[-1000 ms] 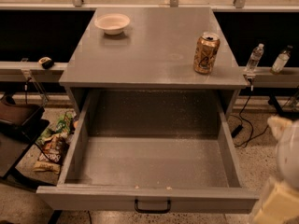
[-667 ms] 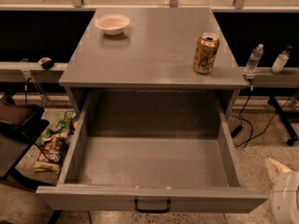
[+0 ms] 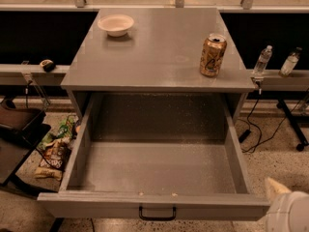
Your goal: Close top drawer
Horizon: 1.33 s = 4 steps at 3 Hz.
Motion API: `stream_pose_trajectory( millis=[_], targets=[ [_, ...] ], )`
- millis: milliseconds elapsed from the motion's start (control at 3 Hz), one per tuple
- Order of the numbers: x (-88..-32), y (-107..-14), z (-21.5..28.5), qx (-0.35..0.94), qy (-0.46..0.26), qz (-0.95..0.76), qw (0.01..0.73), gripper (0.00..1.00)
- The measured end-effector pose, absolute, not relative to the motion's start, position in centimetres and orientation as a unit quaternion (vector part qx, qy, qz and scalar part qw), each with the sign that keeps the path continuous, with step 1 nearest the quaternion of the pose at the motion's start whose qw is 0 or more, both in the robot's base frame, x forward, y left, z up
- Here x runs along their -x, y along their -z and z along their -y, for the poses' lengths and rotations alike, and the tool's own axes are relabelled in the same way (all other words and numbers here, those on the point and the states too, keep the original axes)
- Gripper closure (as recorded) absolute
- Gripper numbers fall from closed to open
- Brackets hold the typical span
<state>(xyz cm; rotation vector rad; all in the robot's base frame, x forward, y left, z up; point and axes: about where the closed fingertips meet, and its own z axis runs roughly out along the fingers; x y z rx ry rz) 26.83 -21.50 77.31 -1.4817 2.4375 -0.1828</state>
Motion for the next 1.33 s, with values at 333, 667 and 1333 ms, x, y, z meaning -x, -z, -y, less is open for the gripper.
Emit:
stream_pose_trajectory(
  millis=[333,667,1333],
  targets=[
    [-25.5,-70.7,21.2,0.513,0.033,-0.848,0.130,0.16],
    [-25.7,-62.9,20.6,0.531,0.007,-0.834,0.147,0.47],
    [-29.2,-59.1,20.9,0.534,0.037,-0.815,0.220,0.93]
  ],
)
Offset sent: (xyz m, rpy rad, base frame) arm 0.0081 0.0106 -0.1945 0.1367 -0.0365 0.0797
